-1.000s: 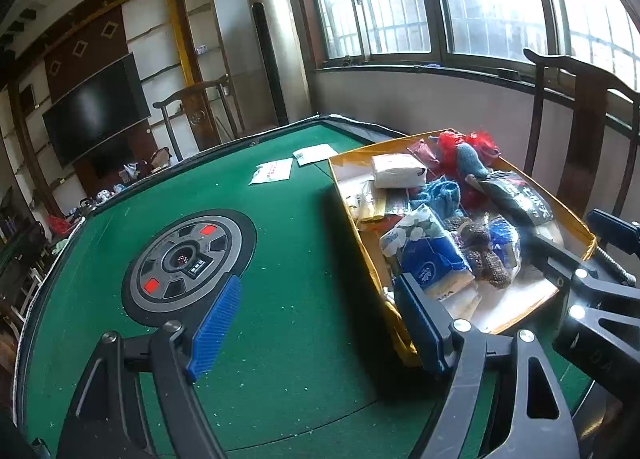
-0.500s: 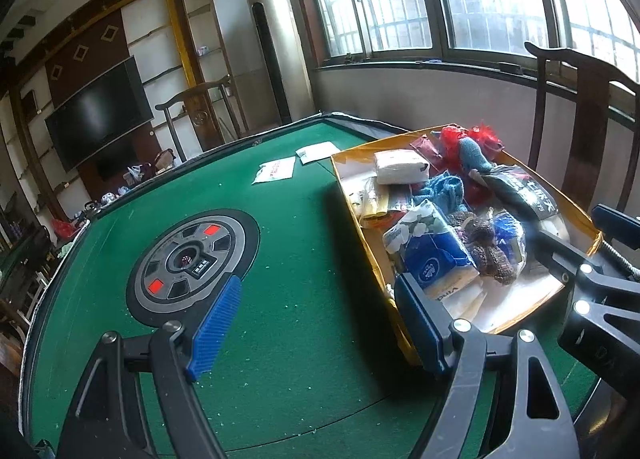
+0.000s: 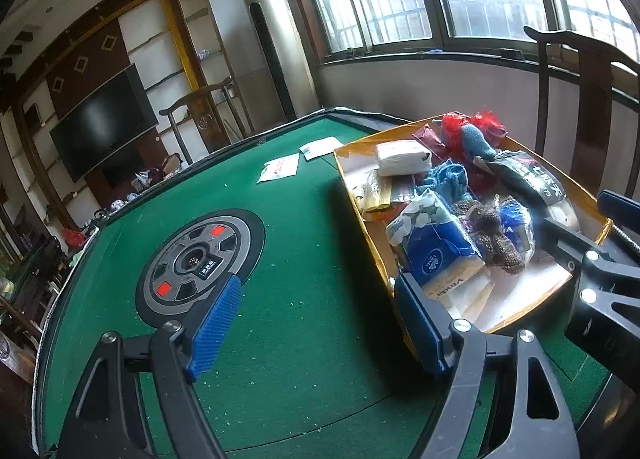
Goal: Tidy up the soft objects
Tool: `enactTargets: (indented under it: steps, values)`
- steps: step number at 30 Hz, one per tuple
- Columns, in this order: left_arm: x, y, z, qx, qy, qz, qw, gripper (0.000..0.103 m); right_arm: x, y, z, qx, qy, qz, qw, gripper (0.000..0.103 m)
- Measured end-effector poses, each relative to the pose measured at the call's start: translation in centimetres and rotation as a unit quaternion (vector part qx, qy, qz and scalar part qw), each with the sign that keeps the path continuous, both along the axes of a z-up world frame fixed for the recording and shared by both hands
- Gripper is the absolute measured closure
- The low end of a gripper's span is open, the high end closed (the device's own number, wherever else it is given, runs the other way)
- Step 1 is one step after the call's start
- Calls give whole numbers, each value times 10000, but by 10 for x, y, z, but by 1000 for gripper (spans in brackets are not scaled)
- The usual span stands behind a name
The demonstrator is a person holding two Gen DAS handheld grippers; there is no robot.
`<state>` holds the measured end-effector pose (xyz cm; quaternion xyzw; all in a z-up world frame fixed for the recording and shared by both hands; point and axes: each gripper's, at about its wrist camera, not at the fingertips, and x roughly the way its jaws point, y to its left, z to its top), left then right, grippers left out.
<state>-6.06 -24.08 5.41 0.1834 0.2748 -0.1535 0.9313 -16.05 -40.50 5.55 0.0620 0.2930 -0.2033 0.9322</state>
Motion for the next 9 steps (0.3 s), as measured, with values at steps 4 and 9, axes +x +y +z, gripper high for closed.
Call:
enactTargets:
  steps: [4,9]
  values:
    - [2,-1,-2,79,94,-1,9999,23,0,-1,-1,7,-11,-7,10000,26]
    - [-5,-2,-1,142,-126,3,9998,23,0,-1,-1,12,-17,-10,10000,26]
